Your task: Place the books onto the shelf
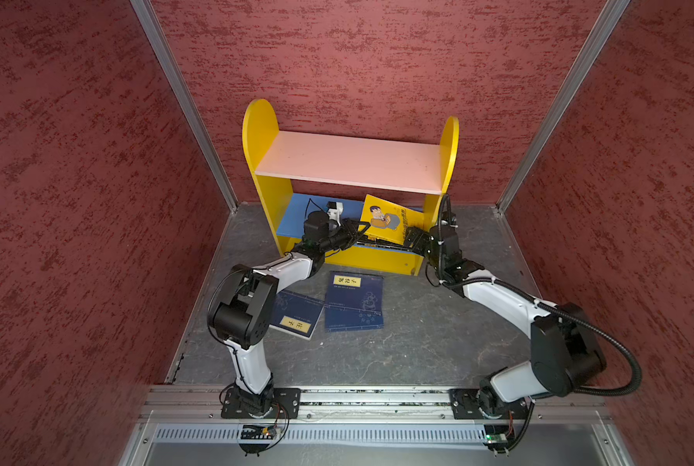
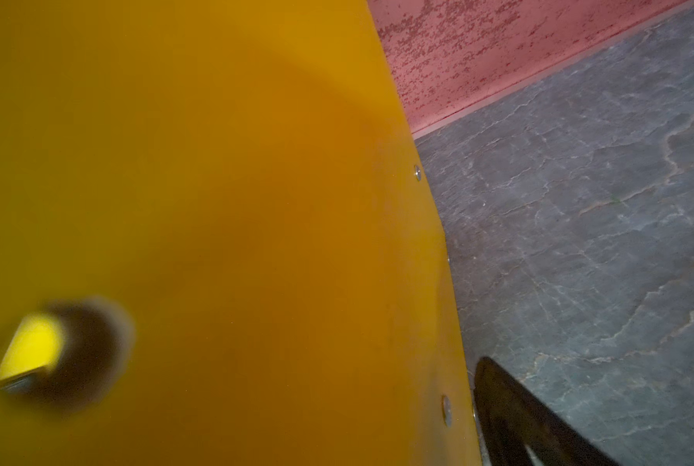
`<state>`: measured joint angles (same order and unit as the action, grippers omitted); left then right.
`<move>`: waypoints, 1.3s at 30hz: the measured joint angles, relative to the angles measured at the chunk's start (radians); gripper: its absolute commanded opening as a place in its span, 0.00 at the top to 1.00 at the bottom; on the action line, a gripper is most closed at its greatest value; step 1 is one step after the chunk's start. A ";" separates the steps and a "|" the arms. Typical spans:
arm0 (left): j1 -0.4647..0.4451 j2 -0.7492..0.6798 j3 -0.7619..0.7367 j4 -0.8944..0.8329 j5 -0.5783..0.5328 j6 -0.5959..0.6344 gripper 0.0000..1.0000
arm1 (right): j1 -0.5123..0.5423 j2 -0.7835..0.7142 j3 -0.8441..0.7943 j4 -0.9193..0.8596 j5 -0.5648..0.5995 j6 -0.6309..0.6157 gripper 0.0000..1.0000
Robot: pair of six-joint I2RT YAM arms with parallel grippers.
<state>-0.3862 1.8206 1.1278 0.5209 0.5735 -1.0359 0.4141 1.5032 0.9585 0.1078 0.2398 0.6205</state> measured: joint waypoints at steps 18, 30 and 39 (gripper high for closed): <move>-0.006 -0.014 -0.061 0.049 -0.007 -0.011 1.00 | 0.000 0.010 0.002 -0.002 0.011 0.019 0.01; -0.005 -0.023 -0.068 0.056 0.007 -0.011 1.00 | 0.000 0.012 0.011 -0.019 0.011 0.027 0.01; -0.008 -0.023 -0.068 0.061 -0.001 -0.024 1.00 | 0.000 0.019 0.016 -0.021 0.013 0.029 0.01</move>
<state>-0.3943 1.7977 1.0603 0.5823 0.5728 -1.0595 0.4141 1.5223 0.9749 0.0864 0.2527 0.6495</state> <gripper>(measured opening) 0.160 0.987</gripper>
